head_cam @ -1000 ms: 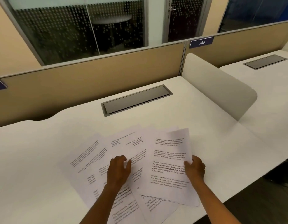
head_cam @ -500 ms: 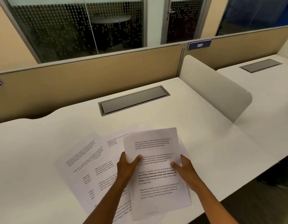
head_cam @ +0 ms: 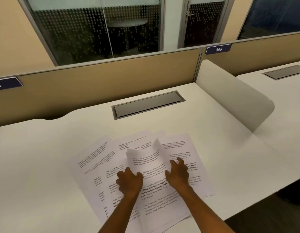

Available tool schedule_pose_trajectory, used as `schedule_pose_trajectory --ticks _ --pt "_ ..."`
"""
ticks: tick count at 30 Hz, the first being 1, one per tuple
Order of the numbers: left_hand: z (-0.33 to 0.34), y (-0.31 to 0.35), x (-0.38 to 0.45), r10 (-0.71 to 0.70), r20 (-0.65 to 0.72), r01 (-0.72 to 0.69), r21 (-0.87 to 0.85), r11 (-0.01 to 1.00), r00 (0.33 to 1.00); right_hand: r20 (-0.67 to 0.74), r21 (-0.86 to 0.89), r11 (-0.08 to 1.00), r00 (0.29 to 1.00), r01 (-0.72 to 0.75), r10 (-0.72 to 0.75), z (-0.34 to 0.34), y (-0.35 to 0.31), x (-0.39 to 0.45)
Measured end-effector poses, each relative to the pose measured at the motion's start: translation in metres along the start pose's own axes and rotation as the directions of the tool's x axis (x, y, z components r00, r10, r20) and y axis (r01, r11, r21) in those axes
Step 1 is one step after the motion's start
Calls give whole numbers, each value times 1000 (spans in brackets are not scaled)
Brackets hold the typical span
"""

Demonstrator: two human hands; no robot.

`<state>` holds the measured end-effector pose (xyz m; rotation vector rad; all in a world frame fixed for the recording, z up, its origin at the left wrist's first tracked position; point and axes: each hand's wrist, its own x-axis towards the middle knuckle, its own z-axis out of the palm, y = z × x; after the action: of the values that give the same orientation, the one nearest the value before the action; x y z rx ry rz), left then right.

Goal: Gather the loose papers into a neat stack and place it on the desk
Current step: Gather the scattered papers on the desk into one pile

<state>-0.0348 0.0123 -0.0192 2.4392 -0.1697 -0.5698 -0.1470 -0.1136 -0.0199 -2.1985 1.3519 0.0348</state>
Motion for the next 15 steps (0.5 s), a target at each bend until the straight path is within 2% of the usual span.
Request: schedule_pose_trajectory --ticks 8,15 --pt "3 4 -12 -61 -21 58 -129 990 998 35 7 1000 999 6 -7 12 -7 -3" --pt "2 1 -15 -39 -33 32 -190 981 999 40 -123 992 999 16 -11 10 1 4"
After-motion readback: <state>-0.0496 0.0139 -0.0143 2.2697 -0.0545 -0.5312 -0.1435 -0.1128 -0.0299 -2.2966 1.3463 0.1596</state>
